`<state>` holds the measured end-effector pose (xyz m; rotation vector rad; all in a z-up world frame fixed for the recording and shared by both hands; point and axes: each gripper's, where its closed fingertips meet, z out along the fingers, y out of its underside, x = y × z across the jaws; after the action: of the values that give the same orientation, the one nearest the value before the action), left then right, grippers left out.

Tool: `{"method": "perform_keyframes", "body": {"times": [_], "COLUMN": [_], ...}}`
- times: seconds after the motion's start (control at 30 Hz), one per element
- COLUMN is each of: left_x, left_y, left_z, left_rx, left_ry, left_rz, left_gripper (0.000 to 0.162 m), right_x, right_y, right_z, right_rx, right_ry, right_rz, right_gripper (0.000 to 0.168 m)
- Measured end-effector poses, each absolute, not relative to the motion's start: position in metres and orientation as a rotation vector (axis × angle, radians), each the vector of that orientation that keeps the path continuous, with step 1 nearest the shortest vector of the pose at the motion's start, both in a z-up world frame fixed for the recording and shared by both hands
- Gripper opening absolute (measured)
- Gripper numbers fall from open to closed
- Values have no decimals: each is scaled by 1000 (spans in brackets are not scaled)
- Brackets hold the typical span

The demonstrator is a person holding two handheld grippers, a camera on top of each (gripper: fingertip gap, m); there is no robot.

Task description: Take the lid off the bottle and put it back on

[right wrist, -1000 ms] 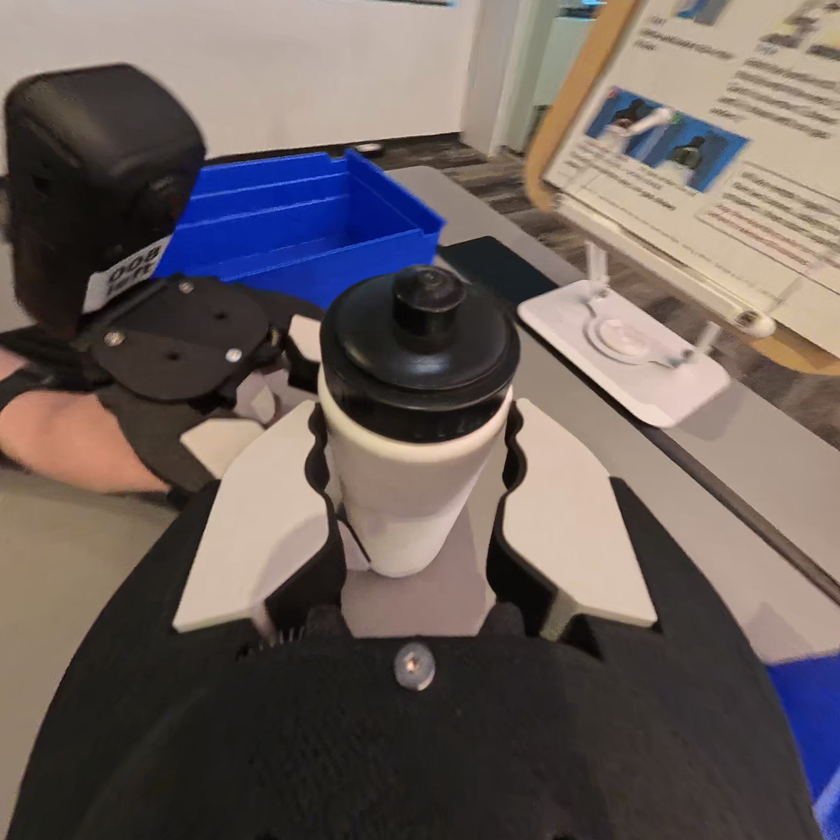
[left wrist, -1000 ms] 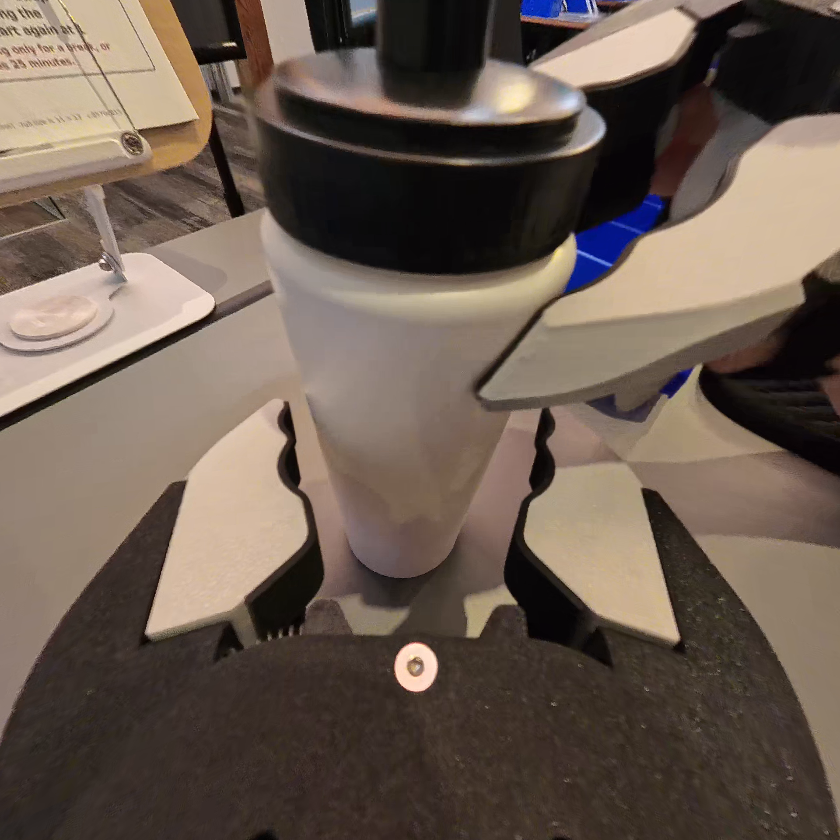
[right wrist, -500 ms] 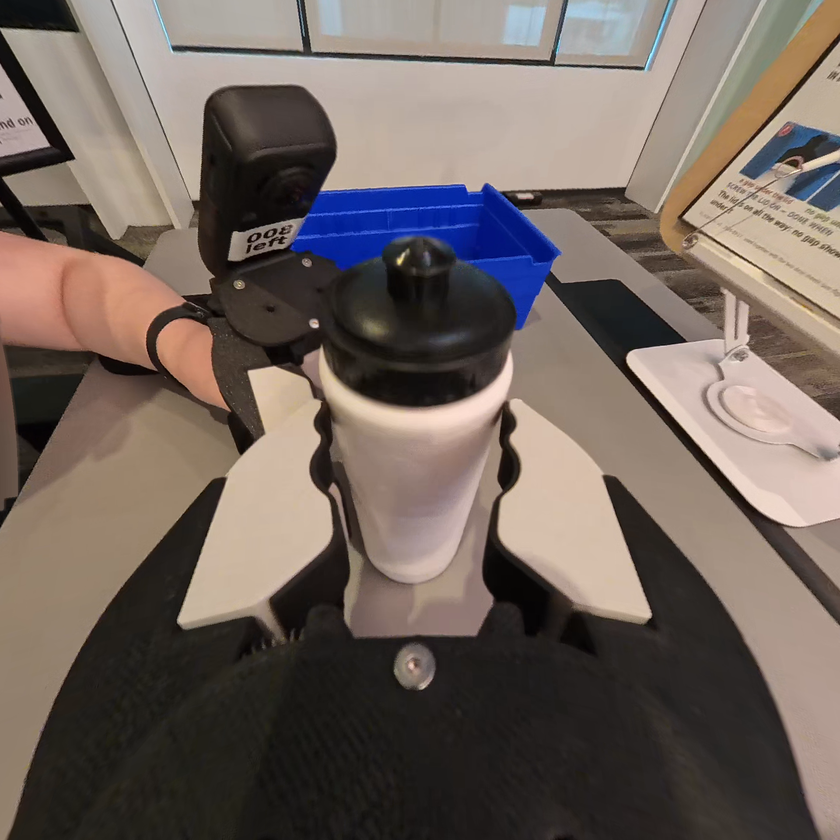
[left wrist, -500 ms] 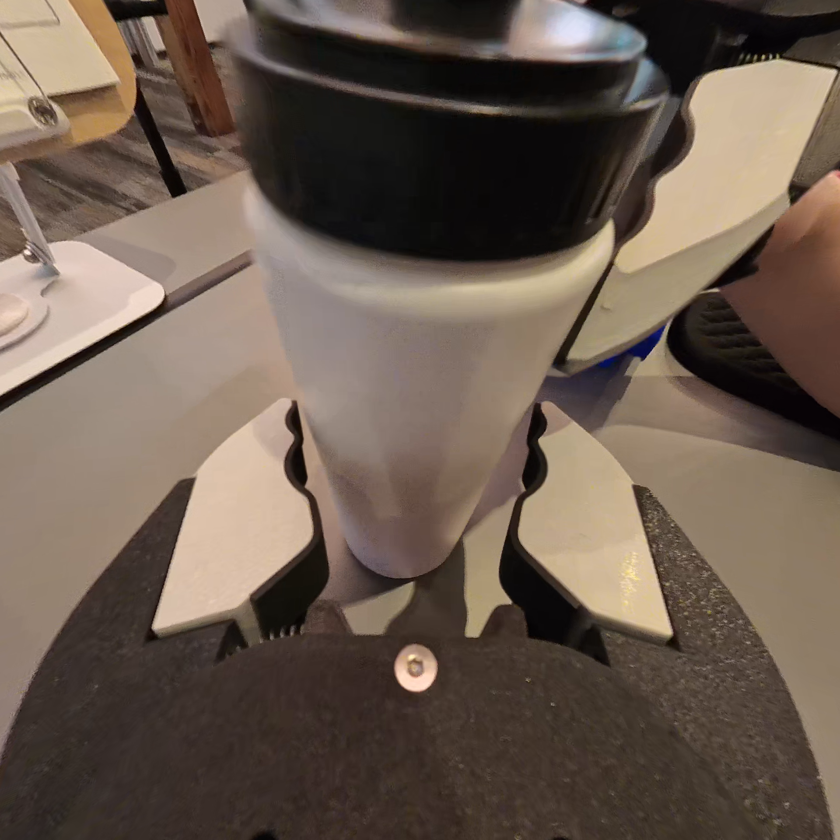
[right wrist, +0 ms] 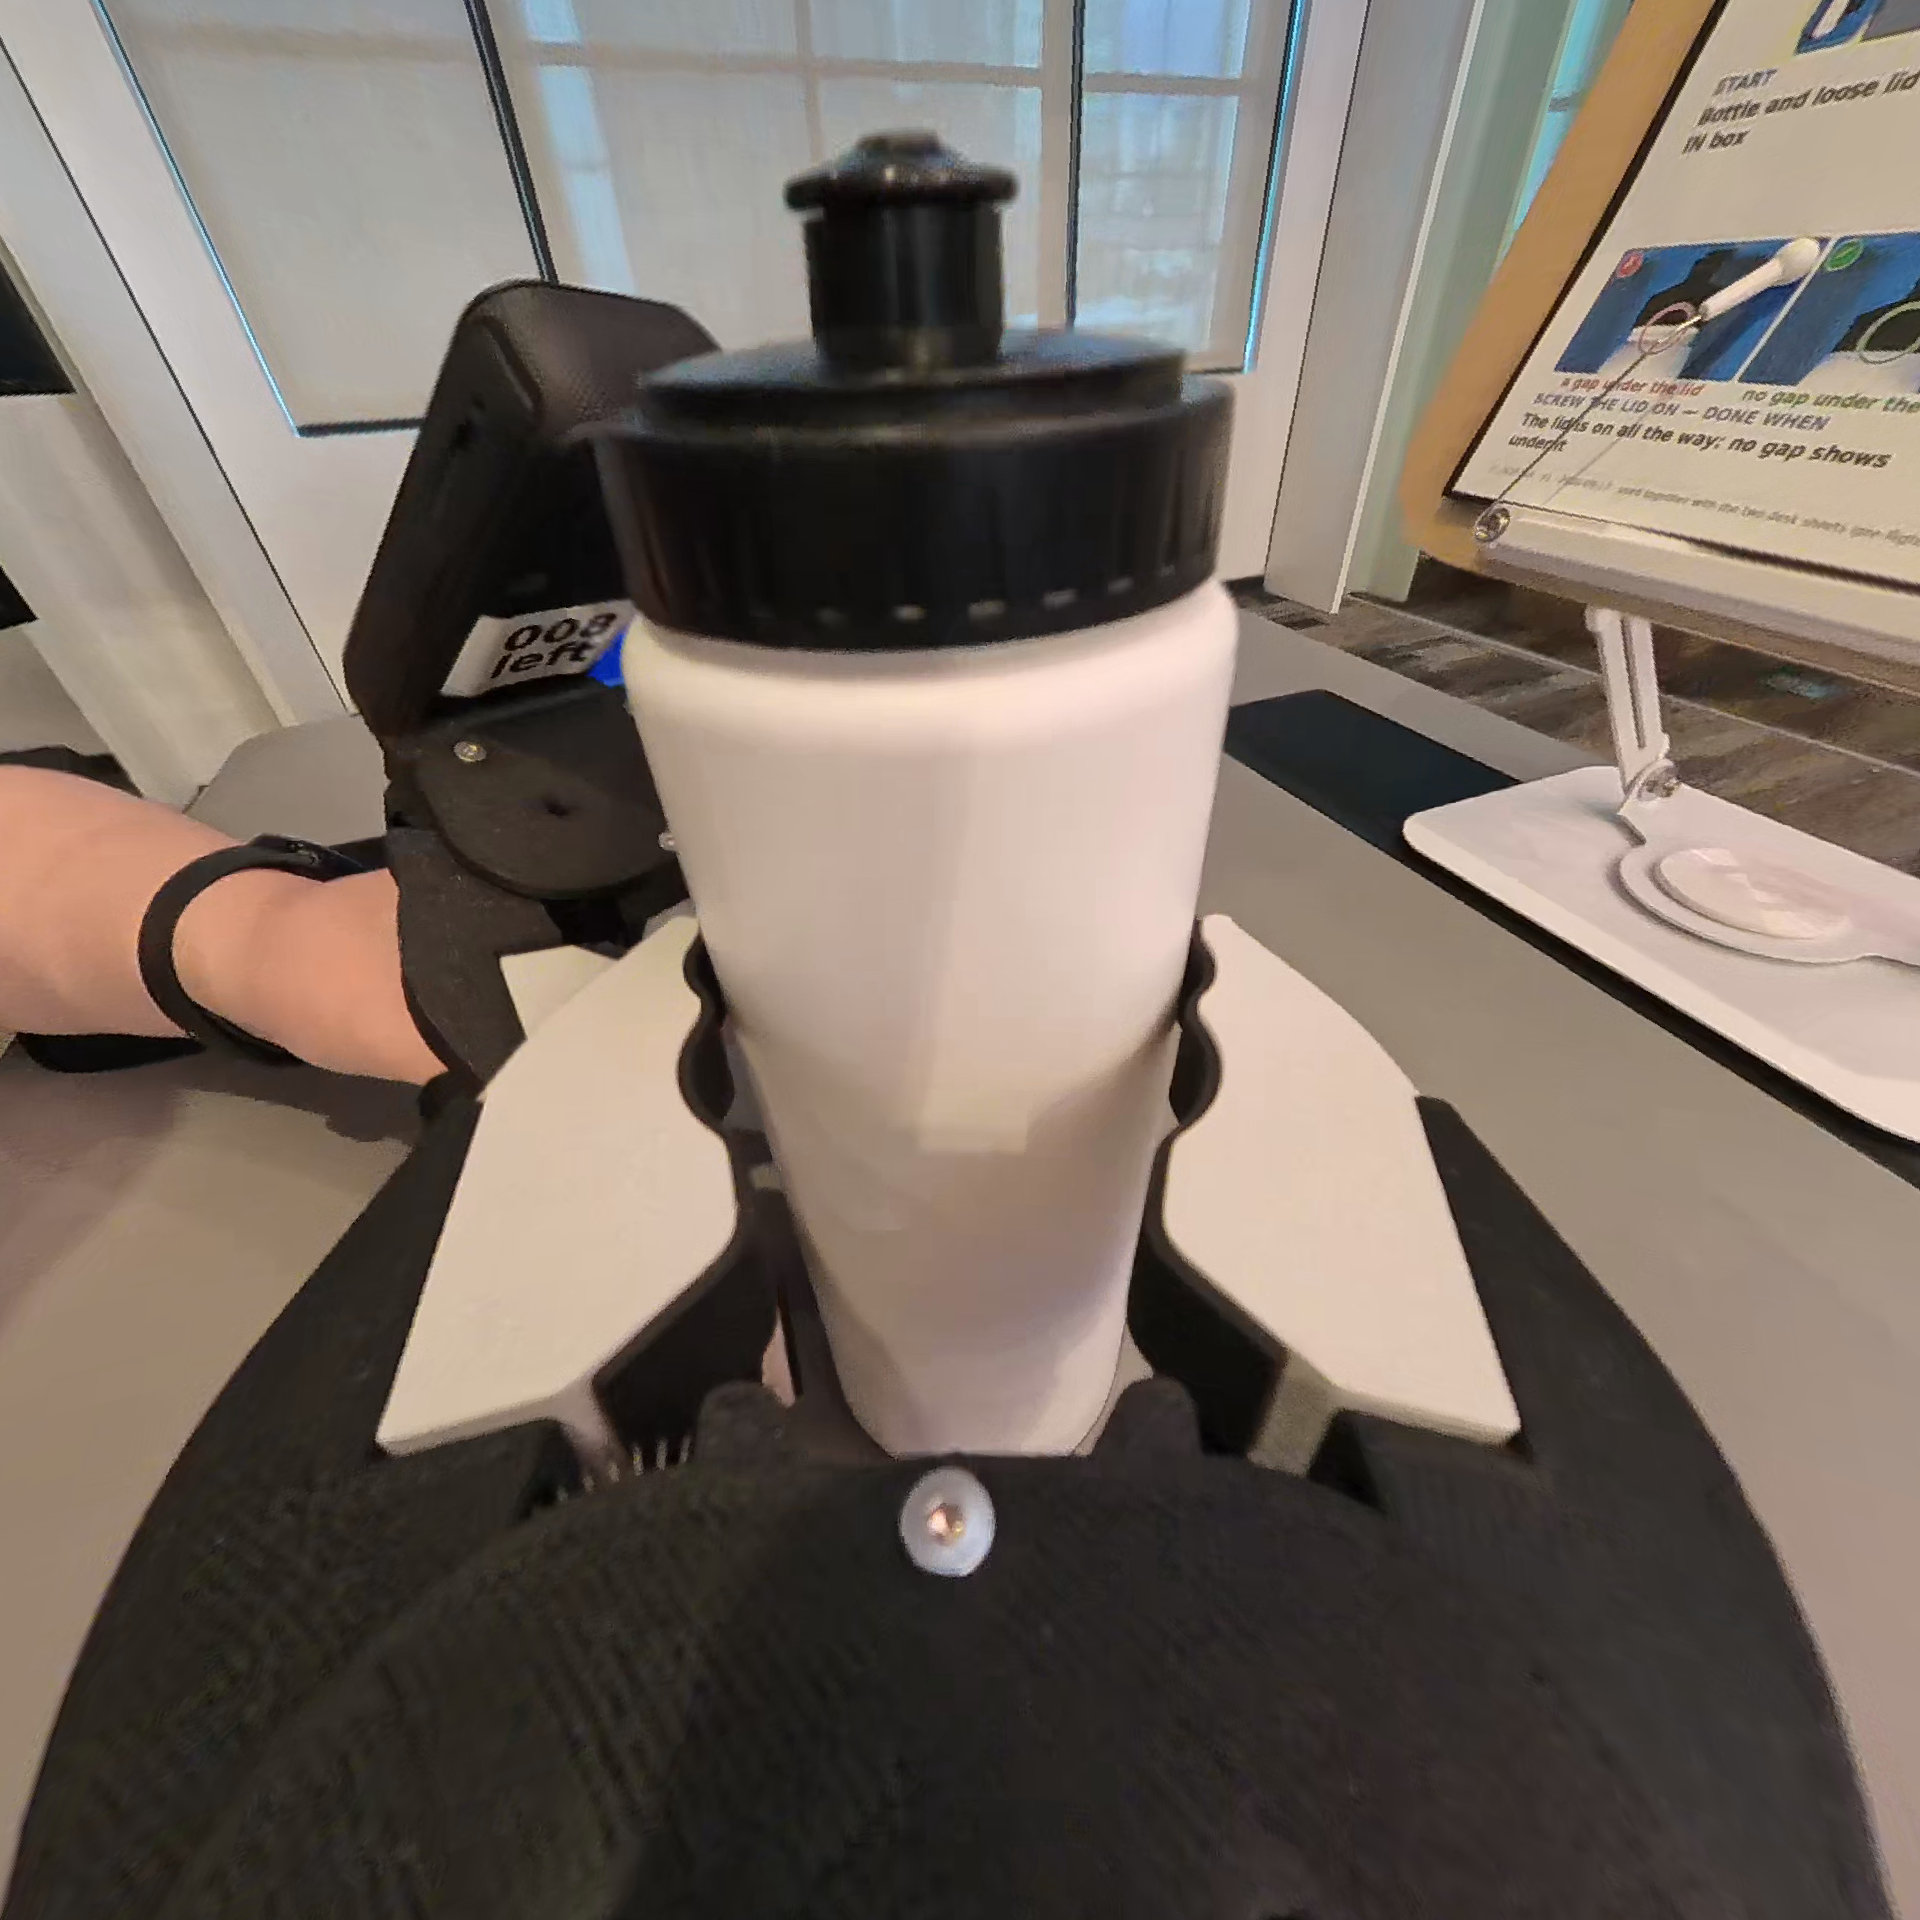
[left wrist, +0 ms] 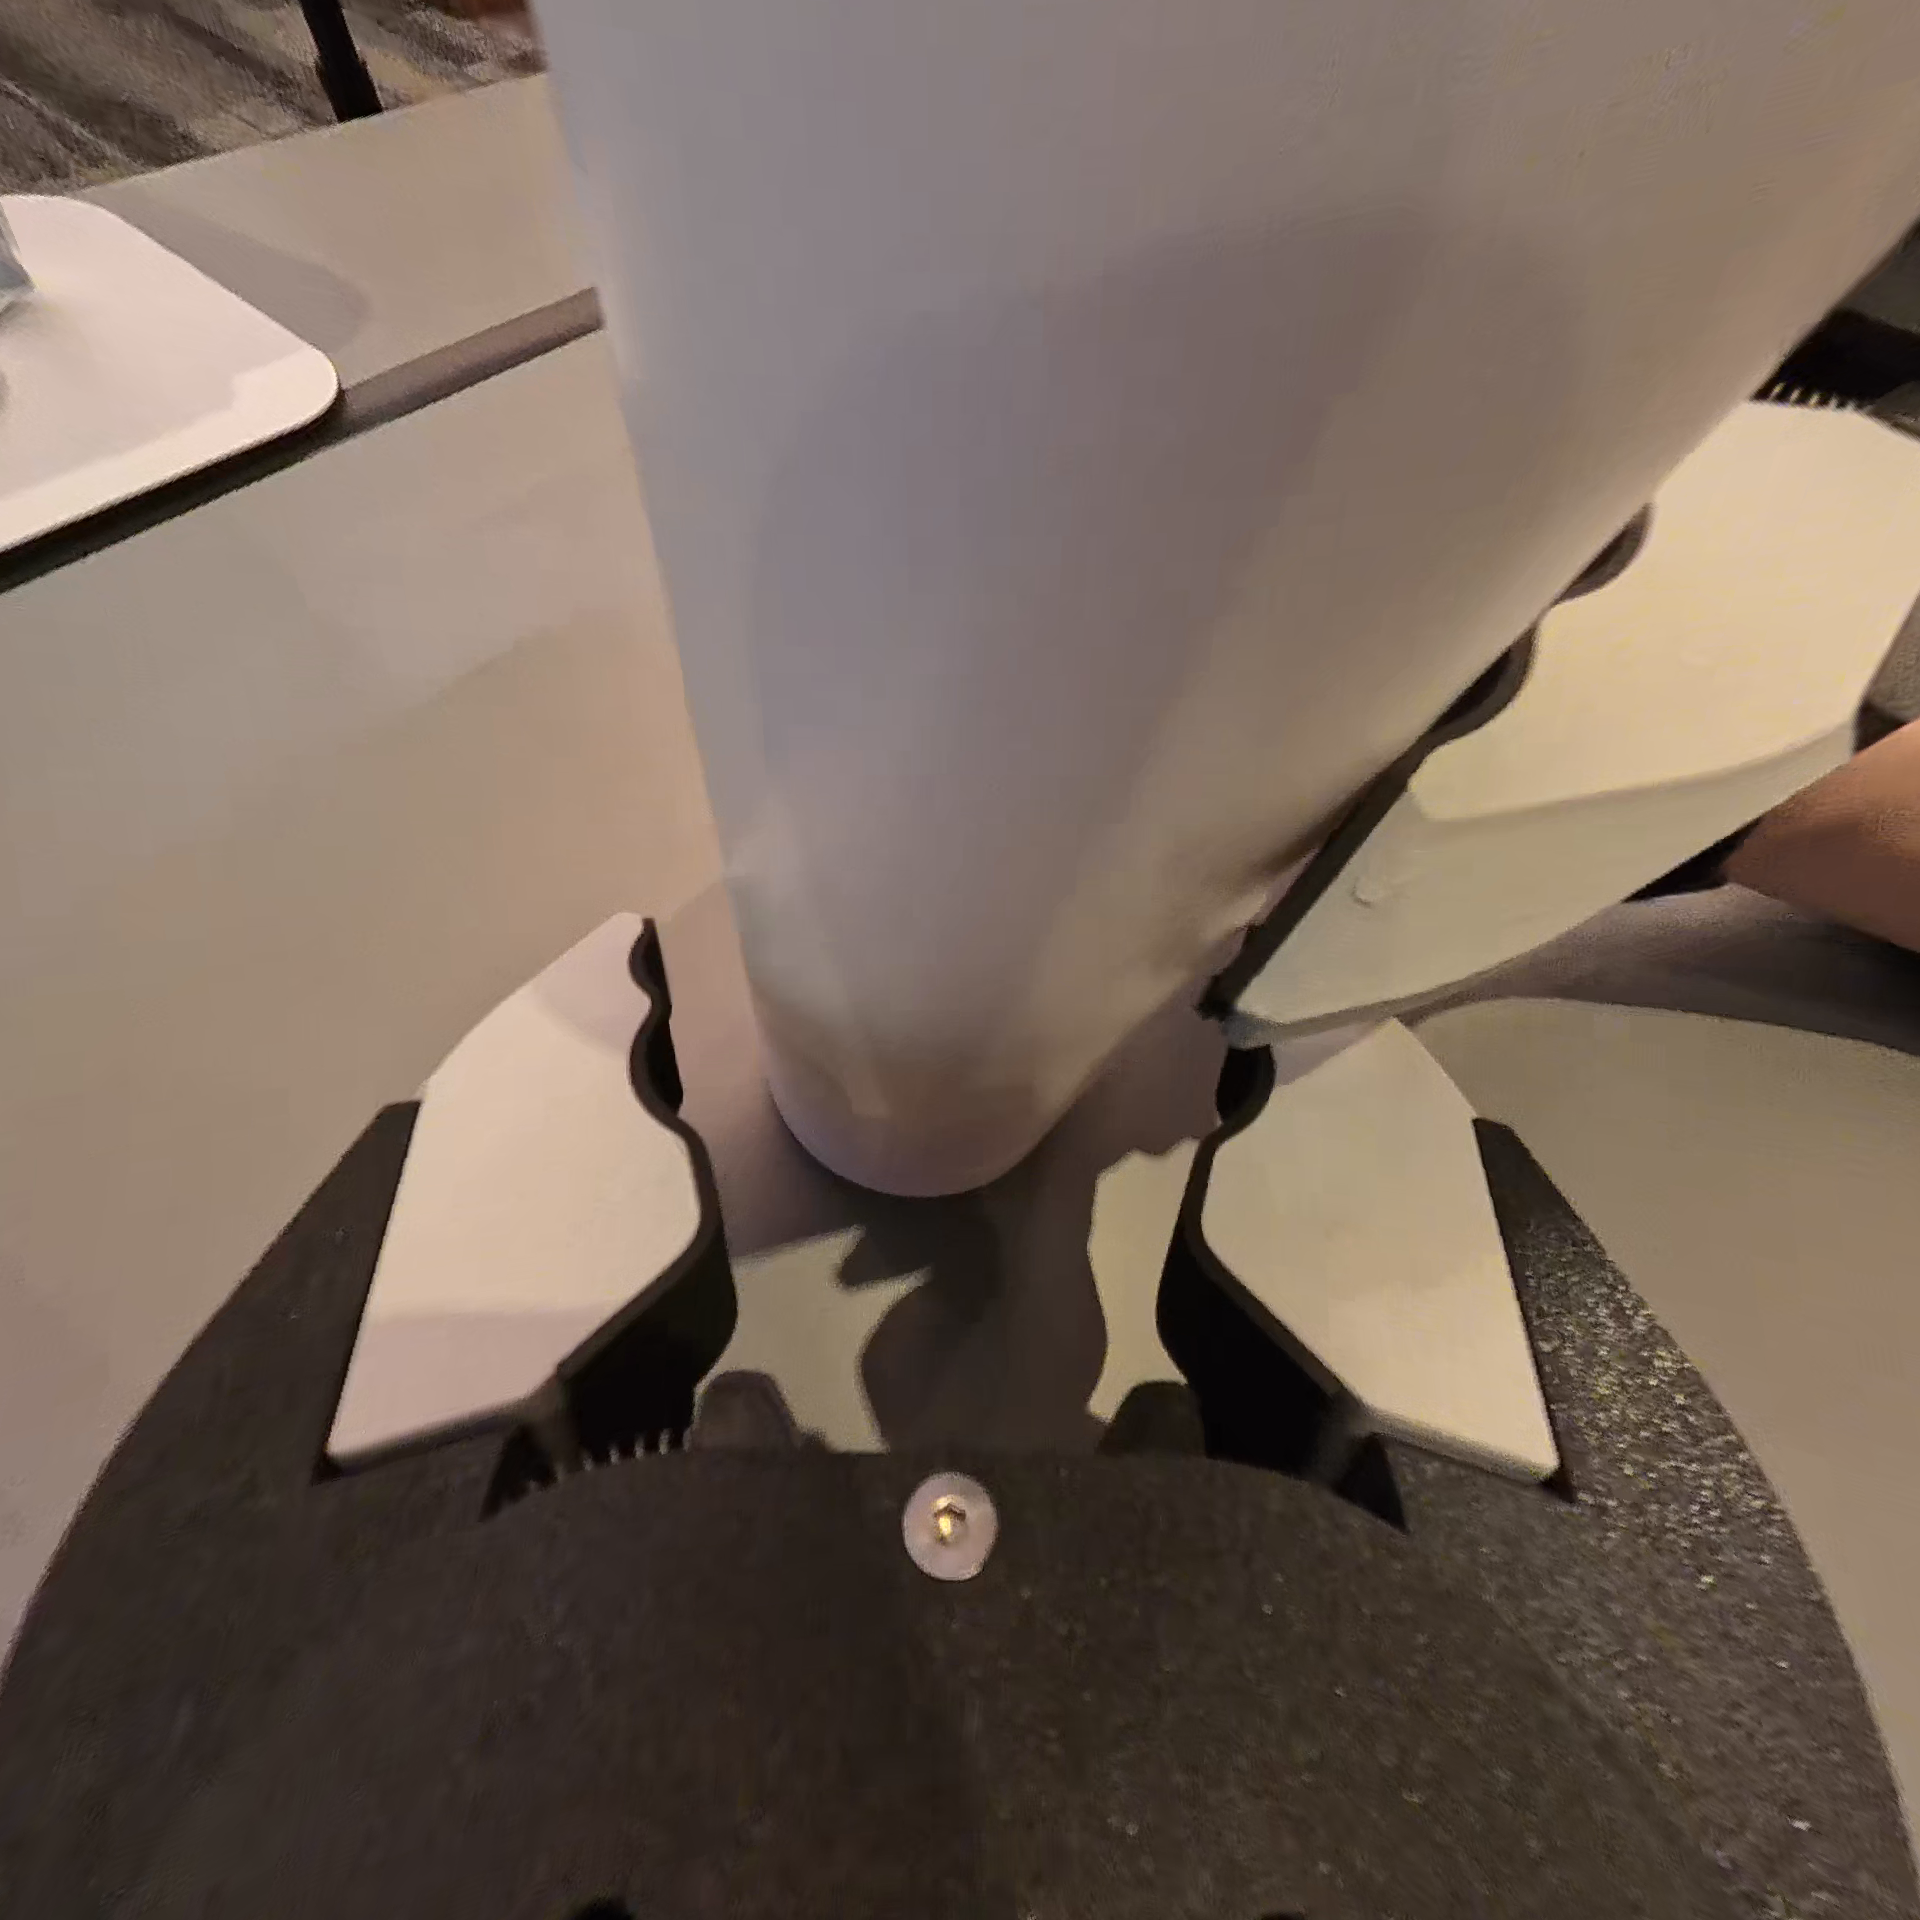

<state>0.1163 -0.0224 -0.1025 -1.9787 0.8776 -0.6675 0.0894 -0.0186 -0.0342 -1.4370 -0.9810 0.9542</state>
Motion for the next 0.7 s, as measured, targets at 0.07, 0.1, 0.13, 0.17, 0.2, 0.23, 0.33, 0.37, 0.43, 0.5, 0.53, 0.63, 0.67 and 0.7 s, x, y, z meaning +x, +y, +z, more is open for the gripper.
{"method": "perform_keyframes", "body": {"times": [0.07,0.1,0.13,0.17,0.2,0.23,0.33,0.37,0.43,0.5,0.53,0.63,0.67,0.7], "left_x": [113,112,109,106,102,99,97,98,98,98,98,98,98,98], "left_y": [-23,-24,-26,-27,-27,-28,-28,-29,-29,-29,-29,-28,-28,-28], "left_z": [-107,-109,-111,-115,-118,-121,-127,-128,-129,-131,-132,-132,-131,-131], "left_rx": [-2003,-2016,-2034,-2055,-2066,-2075,-2098,-2101,-2101,-2105,-2106,-2107,-2106,-2104], "left_ry": [879,885,897,910,920,932,948,949,956,963,964,962,960,957], "left_rz": [-667,-665,-654,-635,-613,-589,-574,-580,-574,-567,-568,-572,-571,-573], "left_gripper": [103,104,104,104,105,104,105,105,105,105,105,105,105,104], "right_x": [89,88,88,88,89,89,89,90,90,90,89,88,88,87], "right_y": [-18,-17,-16,-16,-16,-16,-15,-15,-12,-9,-9,-8,-8,-8], "right_z": [-39,-41,-44,-46,-47,-47,-47,-47,-50,-56,-57,-57,-55,-52], "right_rx": [-1434,-1435,-1431,-1426,-1419,-1411,-1400,-1402,-1416,-1436,-1436,-1438,-1433,-1422], "right_ry": [-985,-994,-1008,-1021,-1028,-1026,-1004,-996,-983,-986,-988,-987,-982,-976], "right_rz": [954,944,927,912,903,904,937,952,969,964,964,942,934,933], "right_gripper": [86,86,86,85,85,85,85,85,85,84,84,84,84,83]}}
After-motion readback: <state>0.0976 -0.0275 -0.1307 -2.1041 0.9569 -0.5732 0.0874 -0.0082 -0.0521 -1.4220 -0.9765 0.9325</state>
